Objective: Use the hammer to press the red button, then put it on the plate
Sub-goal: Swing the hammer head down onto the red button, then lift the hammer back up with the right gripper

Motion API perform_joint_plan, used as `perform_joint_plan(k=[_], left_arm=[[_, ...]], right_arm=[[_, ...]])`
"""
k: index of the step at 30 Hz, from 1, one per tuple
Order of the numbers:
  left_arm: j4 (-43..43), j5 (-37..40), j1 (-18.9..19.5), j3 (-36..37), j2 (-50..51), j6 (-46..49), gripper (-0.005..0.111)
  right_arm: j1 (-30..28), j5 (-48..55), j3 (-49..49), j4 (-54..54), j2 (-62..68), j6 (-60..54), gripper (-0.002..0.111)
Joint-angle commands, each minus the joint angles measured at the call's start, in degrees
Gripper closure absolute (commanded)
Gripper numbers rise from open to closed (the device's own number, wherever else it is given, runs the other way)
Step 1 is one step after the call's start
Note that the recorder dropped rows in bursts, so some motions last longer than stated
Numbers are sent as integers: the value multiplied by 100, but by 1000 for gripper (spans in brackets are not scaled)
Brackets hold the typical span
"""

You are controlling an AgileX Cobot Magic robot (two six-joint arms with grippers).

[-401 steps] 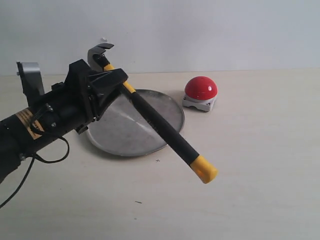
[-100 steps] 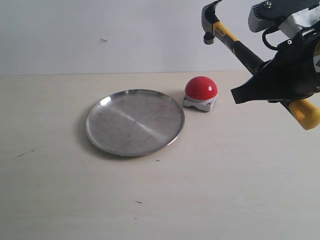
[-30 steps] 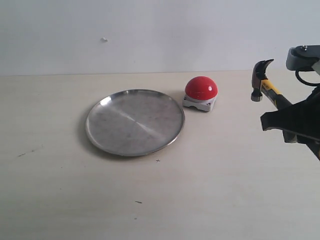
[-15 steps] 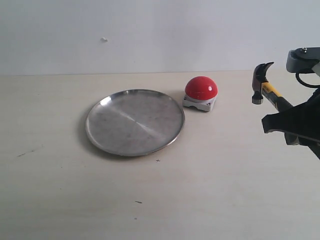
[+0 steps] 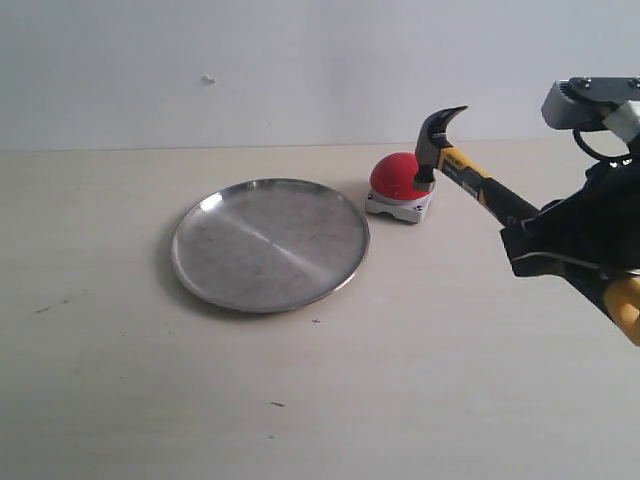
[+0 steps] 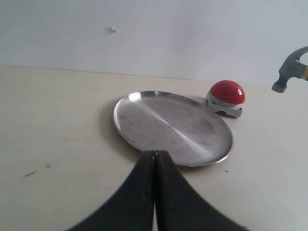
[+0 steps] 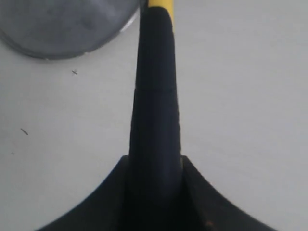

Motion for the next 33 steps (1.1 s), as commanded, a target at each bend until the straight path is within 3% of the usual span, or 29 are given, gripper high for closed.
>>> perform_joint_plan(k=[1, 9, 19, 26, 29, 33], left_arm=[[11, 6, -46, 1, 11, 1, 107], [11, 6, -46, 1, 11, 1, 107], [11, 6, -46, 1, 11, 1, 107], [11, 6, -46, 1, 11, 1, 107], [11, 6, -46, 1, 11, 1, 107], [11, 6, -46, 1, 11, 1, 107]], right_arm=[[-188, -680, -96, 342, -36, -420, 108], [-188, -841, -96, -1228, 17, 1151, 108], [-176, -1233, -96, -1593, 19, 1794, 108], [-151, -3579, 962, -1581, -315, 2855, 108], [-151, -3535, 990, -1692, -326, 2360, 108], [-151, -3123, 990, 706, -326, -939, 108]])
